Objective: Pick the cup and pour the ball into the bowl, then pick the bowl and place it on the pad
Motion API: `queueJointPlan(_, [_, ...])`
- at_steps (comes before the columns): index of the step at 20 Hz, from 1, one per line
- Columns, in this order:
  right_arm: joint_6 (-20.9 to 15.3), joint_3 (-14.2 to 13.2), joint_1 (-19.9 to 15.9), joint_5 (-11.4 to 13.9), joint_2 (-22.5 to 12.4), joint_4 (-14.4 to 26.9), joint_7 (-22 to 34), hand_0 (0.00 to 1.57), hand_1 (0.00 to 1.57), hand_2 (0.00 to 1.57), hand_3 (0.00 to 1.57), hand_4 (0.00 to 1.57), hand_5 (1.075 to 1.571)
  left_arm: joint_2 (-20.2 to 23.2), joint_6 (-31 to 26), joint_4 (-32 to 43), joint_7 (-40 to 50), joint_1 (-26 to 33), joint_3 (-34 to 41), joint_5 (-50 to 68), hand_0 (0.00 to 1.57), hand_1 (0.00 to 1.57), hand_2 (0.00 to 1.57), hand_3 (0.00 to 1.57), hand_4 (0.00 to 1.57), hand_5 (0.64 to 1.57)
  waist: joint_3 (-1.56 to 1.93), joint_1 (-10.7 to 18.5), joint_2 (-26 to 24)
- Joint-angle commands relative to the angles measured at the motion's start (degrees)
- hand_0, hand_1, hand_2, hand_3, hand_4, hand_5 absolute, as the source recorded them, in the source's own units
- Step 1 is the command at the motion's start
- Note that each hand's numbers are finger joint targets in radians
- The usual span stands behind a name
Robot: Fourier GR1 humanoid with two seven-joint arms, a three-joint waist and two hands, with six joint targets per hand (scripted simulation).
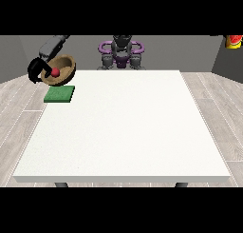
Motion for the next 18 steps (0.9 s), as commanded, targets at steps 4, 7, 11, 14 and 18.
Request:
queueJointPlan(4, [1.45,-4.20,-2.52,-2.99,-0.74,7.12,-2.35,1.57,1.57,1.57,0.60,0.99,1.571,2.21,0.05,-0.64,0.58,0.90,0.73,1.11,0.00,0.00,0.00,0.00,1.20,1.558,0.02,-0.06,-0.08])
queueJointPlan(7, [-0.77,-5.13,-3.78,-2.27,-2.09,11.01,-2.41,1.57,1.57,1.57,1.01,0.53,1.568,1.56,-0.52,-2.26,-0.10,0.30,0.27,2.21,0.00,0.00,0.00,0.00,1.19,1.562,0.03,0.95,2.41])
queueJointPlan(11, [-5.46,-2.52,-3.45,0.62,-1.83,6.62,-0.86,1.57,1.57,1.57,0.98,0.00,1.554,1.27,-2.55,2.31,-3.60,3.21,0.03,0.84,0.00,0.00,0.00,0.00,1.20,1.561,-0.08,-0.75,-1.69])
queueJointPlan(14, [-4.05,-4.47,-4.52,-0.71,-2.91,10.04,-3.05,1.51,1.51,1.41,0.82,0.00,1.552,2.48,-0.69,1.49,-2.48,2.39,0.22,1.03,0.00,0.00,0.00,0.00,1.19,1.561,-0.02,-1.51,0.03])
queueJointPlan(18, [-5.63,-4.81,-4.34,-1.05,0.55,12.26,-6.95,1.46,1.46,1.41,0.83,0.00,1.532,3.21,-1.22,0.61,-3.57,3.59,0.74,1.47,0.00,0.00,0.00,0.00,1.19,1.563,0.01,0.32,0.48])
